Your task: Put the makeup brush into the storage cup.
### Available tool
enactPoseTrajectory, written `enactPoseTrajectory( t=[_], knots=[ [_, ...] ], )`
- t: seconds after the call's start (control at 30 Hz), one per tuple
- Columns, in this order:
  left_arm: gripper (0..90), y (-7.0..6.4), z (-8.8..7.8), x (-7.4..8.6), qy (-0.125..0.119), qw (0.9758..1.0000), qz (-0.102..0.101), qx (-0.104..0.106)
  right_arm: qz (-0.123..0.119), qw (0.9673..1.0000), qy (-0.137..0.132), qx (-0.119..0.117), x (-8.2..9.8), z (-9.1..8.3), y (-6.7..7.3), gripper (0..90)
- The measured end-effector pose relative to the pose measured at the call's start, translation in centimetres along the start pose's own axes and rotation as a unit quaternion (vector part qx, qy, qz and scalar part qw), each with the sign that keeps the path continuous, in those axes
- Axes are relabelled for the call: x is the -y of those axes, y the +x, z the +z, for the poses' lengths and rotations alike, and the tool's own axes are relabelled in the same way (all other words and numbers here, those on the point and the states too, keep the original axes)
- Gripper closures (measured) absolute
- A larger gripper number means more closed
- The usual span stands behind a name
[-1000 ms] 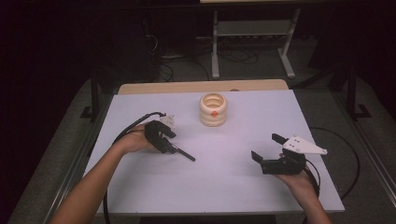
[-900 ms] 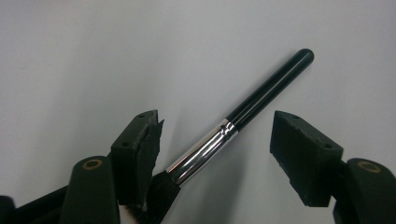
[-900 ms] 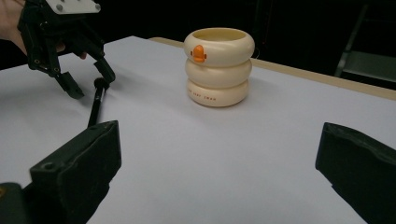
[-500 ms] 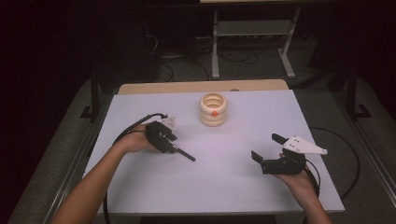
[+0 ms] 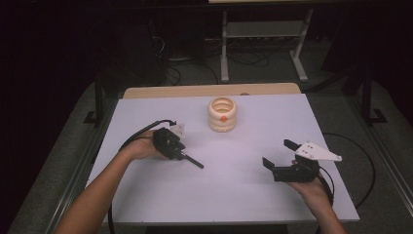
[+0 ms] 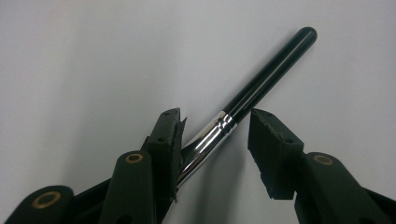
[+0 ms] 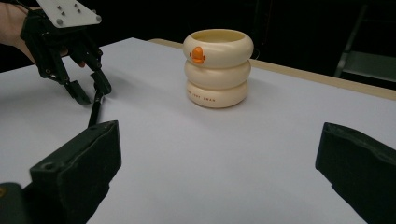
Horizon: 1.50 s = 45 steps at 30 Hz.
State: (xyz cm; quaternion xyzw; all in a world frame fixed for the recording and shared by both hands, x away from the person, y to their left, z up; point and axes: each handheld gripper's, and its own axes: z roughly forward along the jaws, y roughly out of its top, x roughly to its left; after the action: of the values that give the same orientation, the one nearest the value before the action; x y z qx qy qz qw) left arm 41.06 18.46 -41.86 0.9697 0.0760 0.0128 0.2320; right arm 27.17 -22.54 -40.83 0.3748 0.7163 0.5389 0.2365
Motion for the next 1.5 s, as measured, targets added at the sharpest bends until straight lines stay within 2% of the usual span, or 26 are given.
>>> enactPoseTrajectory(
  t=[0.2,0.63,0.67,0.77,0.8,0.97,1.13,1.5],
  knots=[
    [60.2,-0.1,0.12,-0.01,0.005,1.0,0.001,0.0,-0.001,1.0,0.0,0.0,0.0,0.0,-0.01,0.0],
    [63.4,-0.12,-0.01,0.02,0.003,1.0,0.001,0.001,-0.001,1.0,0.0,0.0,0.0,-0.02,-0.03,0.0],
    [63.1,-0.11,-0.02,0.02,0.005,0.9999,0.009,-0.001,-0.001,1.0,0.0,0.0,0.0,-0.01,-0.03,0.0],
    [61.4,-0.24,0.07,0.05,0.007,0.9999,0.012,0.002,0.0,1.0,0.0,0.0,-0.01,-0.02,-0.02,0.0],
    [60.2,-0.3,0.09,0.04,0.01,0.9998,0.019,0.002,-0.001,1.0,0.0,0.0,-0.01,-0.02,-0.02,0.0],
    [59.5,-0.5,0.26,0.05,0.01,0.9997,0.021,0.009,0.0,1.0,0.0,0.0,0.0,-0.02,-0.01,0.0],
    [59.4,-0.58,0.46,-0.01,0.019,0.9992,0.035,0.007,-0.001,1.0,0.0,0.001,-0.01,-0.03,-0.04,0.0],
    [63.4,-0.6,0.42,-0.04,0.02,0.9992,0.033,0.009,-0.001,1.0,0.0,0.0,-0.01,-0.06,-0.05,0.0]
  ],
)
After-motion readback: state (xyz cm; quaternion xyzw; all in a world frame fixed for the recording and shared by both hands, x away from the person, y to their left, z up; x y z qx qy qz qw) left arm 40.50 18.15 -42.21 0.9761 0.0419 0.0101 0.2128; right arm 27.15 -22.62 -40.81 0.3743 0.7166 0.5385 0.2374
